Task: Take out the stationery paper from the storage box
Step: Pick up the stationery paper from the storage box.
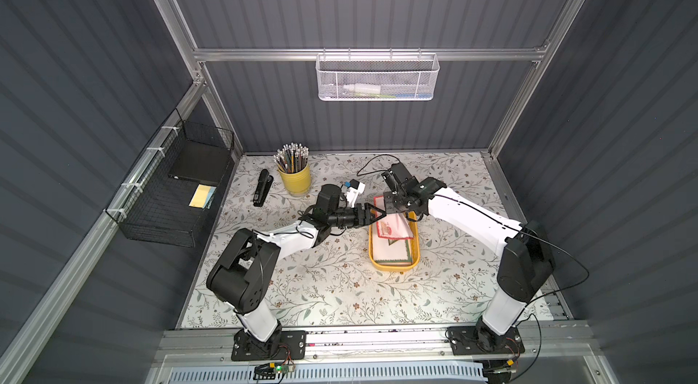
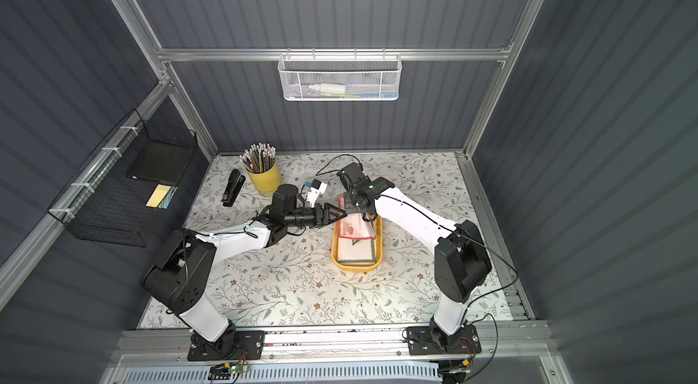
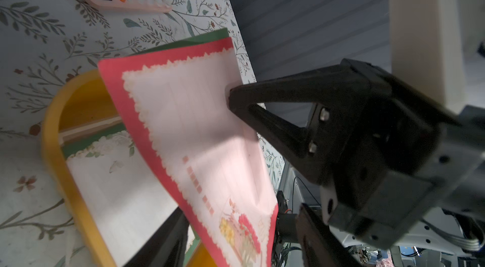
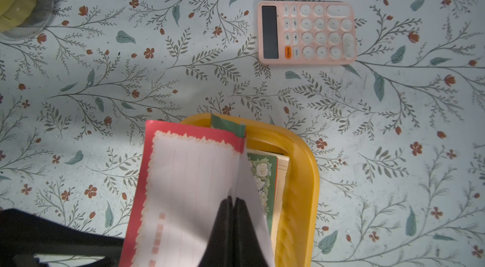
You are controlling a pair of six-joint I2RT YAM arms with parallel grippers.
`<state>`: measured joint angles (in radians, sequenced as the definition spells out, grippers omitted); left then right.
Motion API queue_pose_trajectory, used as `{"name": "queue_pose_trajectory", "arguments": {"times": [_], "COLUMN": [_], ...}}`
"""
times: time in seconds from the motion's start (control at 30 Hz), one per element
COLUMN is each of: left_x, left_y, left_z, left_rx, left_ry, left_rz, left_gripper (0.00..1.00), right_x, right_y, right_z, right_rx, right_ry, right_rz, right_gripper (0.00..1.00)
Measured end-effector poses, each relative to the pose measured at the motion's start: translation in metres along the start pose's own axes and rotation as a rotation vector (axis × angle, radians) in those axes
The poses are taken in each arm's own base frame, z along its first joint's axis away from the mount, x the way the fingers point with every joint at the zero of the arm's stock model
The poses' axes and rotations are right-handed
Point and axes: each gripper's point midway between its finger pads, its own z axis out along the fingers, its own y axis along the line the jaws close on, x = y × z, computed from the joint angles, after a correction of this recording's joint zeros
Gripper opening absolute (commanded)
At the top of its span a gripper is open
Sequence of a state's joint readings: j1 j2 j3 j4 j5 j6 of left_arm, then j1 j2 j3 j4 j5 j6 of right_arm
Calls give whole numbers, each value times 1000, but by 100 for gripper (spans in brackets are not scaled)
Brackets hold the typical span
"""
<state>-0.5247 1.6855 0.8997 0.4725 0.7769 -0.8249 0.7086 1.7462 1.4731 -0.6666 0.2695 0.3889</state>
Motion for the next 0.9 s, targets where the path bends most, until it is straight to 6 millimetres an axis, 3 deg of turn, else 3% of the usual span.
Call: {"name": "queue_pose_trajectory", "arguments": {"times": [0.13,0.27,0.6,0.67,0.8,0.9], "left_x": [2,4,2,3,4,1], "left_y": [5,6,4,4,6,4], "left_z": [3,5,8,9,9,9], "left_rx": [-6,-7,3,3,-6,-17], "left_ry": [4,10,2,5,14,19], "left_rz": [-14,-20,-24,-25,-27,-22], "left_gripper": [67,56,8,0,0,0], "right_x": [-1,-1,6,11,19,26], "right_y": [0,0,1,0,-2,-6], "right_z": [-2,-3,2,5,10,13], "right_rx": [-1,-6,-16,-11,-3,10], "right_ry": [-4,-5,11,21,37,54], "right_rz": [1,2,2,1,14,14], "right_gripper": [0,0,0,7,26,34]}}
